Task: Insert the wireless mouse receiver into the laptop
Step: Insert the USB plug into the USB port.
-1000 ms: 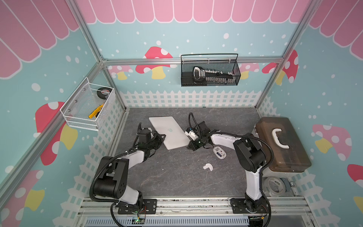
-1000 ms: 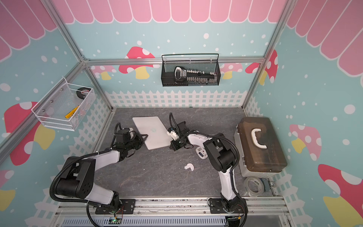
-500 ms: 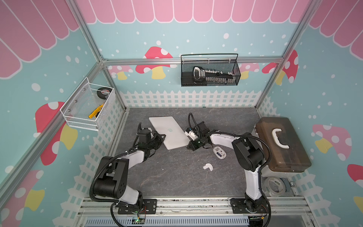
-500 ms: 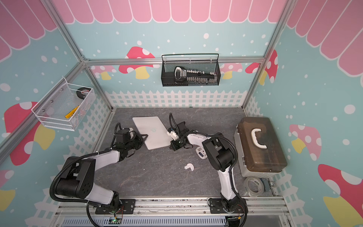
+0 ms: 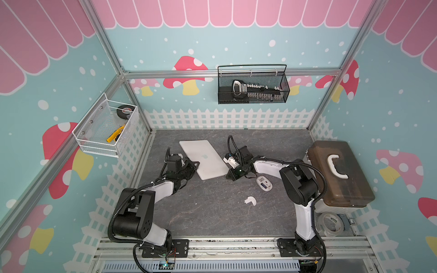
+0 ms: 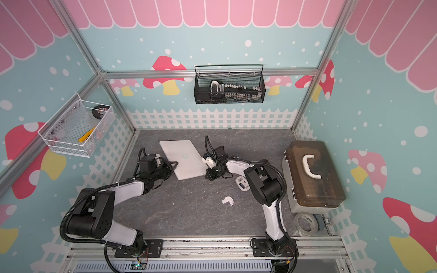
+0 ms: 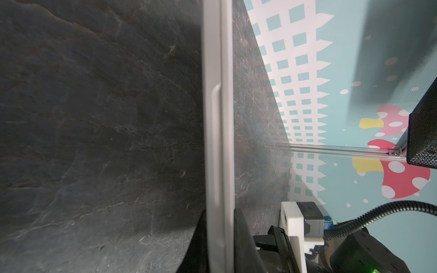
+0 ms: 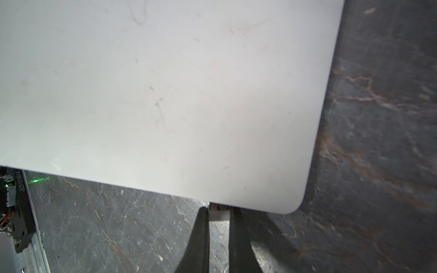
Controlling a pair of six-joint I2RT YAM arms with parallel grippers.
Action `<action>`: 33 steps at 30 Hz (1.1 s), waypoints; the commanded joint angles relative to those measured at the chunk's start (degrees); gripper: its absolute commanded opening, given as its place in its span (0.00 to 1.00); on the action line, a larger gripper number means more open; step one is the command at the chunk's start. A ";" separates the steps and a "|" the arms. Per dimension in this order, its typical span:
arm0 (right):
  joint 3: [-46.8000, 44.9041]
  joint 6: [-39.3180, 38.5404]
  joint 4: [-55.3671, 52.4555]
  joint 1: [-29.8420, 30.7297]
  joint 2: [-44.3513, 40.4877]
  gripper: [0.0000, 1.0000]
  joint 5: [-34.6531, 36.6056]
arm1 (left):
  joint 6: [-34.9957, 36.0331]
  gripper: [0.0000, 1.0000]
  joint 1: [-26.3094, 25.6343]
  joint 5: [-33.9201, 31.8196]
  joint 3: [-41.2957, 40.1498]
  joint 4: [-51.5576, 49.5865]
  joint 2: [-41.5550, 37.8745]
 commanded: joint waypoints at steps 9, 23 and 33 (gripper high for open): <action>1.00 -1.68 0.10 -0.20 -2.46 0.00 -1.86 | 1.45 0.00 0.83 -1.84 0.42 0.50 0.82; 0.77 -3.15 -1.62 0.33 -3.48 0.00 -1.27 | 1.40 0.00 0.88 -1.99 0.33 0.73 0.73; 1.45 -3.36 -2.05 0.71 -2.64 0.00 -1.07 | 1.42 0.00 1.05 -1.83 0.28 0.77 0.62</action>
